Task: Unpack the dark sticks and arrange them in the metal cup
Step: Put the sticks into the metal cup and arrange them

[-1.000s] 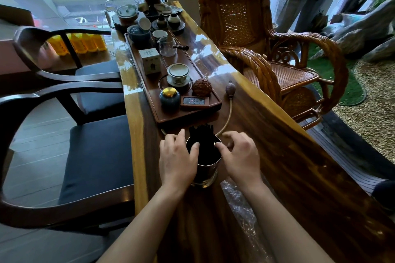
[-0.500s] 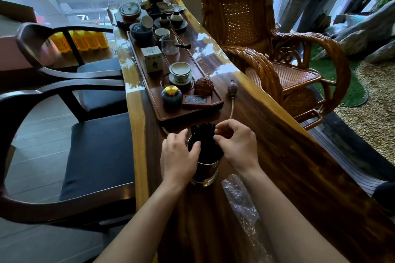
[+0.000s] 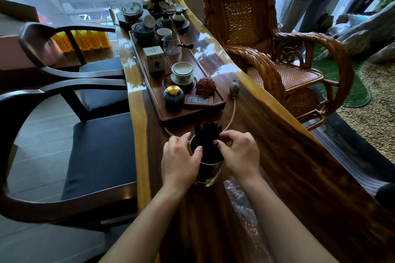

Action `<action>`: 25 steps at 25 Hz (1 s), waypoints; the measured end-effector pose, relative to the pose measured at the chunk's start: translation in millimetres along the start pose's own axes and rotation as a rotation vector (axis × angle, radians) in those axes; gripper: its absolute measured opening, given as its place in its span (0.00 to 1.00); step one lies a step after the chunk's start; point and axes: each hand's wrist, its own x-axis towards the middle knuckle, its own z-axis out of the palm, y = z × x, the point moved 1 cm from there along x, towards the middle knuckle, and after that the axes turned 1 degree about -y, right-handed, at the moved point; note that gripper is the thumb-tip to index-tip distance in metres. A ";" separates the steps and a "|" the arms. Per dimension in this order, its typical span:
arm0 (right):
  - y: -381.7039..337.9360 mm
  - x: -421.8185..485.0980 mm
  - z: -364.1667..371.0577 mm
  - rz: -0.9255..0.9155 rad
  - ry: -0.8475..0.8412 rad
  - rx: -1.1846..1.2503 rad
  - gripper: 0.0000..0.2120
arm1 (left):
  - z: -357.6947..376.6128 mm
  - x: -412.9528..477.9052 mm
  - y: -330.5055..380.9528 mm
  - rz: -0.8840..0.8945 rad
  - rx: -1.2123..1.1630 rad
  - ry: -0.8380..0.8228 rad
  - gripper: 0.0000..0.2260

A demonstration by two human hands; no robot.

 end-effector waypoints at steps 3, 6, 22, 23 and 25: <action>-3.7 4.1 2.8 0.014 -0.010 -0.009 0.05 | -1.2 2.3 2.4 0.000 0.020 -0.005 0.24; 3.8 3.4 0.9 0.048 0.023 0.007 0.02 | -5.5 -4.6 3.6 0.030 0.010 0.023 0.22; 24.3 -13.9 -11.1 0.117 -0.030 0.203 0.05 | 1.2 -9.6 41.4 0.140 0.071 0.168 0.05; 24.1 -13.4 -11.1 0.119 -0.035 0.206 0.05 | -5.0 -7.1 38.9 0.099 0.006 0.197 0.05; 23.5 -13.4 -11.5 0.128 -0.029 0.218 0.05 | -16.5 3.5 31.8 -0.009 -0.093 0.198 0.06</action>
